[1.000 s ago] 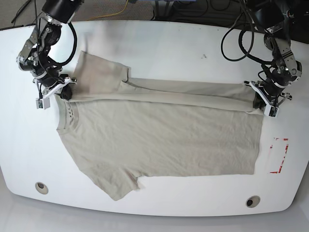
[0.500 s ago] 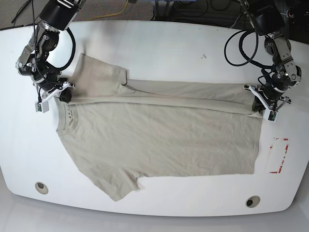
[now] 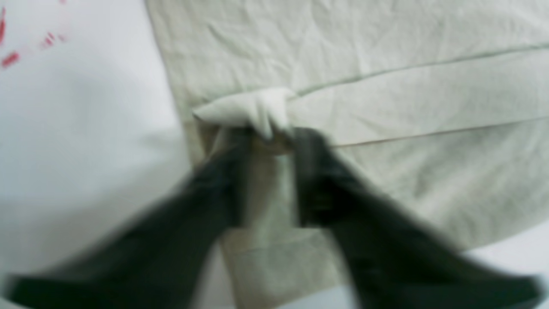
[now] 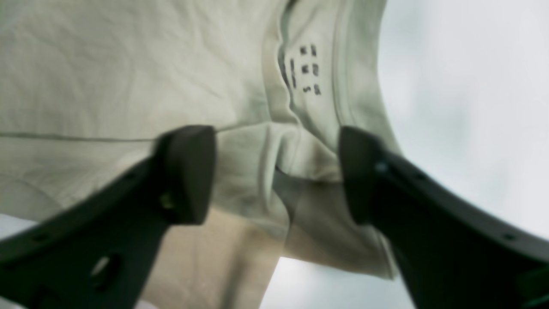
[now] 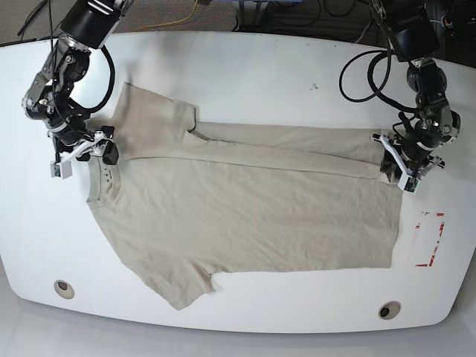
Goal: Layout the t-shirt on the table in an organized manner, then fold the t-shirt properly
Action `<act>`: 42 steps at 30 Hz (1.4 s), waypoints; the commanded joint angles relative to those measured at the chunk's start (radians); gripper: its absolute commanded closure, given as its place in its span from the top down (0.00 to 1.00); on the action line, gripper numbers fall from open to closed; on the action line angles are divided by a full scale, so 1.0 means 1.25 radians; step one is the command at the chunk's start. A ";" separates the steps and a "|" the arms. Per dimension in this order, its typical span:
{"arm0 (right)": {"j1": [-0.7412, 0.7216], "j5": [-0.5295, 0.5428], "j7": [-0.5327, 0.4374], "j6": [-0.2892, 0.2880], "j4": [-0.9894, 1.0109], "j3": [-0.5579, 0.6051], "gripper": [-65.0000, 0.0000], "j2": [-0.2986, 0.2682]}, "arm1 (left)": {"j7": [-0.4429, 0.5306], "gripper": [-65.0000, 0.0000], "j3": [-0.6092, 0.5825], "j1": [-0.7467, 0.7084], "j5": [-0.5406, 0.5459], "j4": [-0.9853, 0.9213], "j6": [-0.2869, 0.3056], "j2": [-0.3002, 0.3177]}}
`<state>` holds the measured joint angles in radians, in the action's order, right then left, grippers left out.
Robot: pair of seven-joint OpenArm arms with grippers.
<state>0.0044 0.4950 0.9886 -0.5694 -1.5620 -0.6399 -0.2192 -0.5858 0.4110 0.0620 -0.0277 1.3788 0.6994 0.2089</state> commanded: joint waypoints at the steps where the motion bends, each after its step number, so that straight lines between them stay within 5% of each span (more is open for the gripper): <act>1: 0.014 0.010 -0.016 -0.003 -0.068 -0.004 0.74 -0.016 | 0.015 0.54 0.002 0.012 -0.007 0.019 -0.001 0.012; 6: 0.074 0.015 -0.014 -0.003 -0.153 -0.007 0.74 -0.013 | 0.035 0.83 0.003 0.025 -0.009 0.021 -0.001 0.012; 9: 0.110 0.015 -0.014 -0.003 -0.184 -0.008 0.74 0.000 | 0.059 0.90 0.004 0.023 -0.009 0.024 -0.001 0.012; 19: 0.206 0.015 -0.018 -0.012 -0.209 -0.069 0.74 0.086 | 0.194 0.83 0.056 -0.007 -0.010 0.099 -0.001 0.010; 22: 0.222 0.015 -0.018 -0.045 -0.208 -0.084 0.74 0.101 | 0.219 0.83 0.057 -0.028 -0.010 0.118 -0.001 0.010; 31: 0.251 0.013 -0.014 -0.090 -0.204 -0.090 0.74 0.131 | 0.230 0.83 0.057 -0.045 -0.012 0.141 -0.001 0.010; 42: 0.261 0.016 -0.014 -0.094 -0.150 -0.089 0.74 0.153 | 0.230 0.83 0.057 -0.058 -0.012 0.145 -0.001 0.010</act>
<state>0.3332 0.4976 0.9905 -0.6811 -1.7508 -0.7483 -0.0166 -0.3241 0.4797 -0.0273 -0.0597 1.5383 0.7006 0.2066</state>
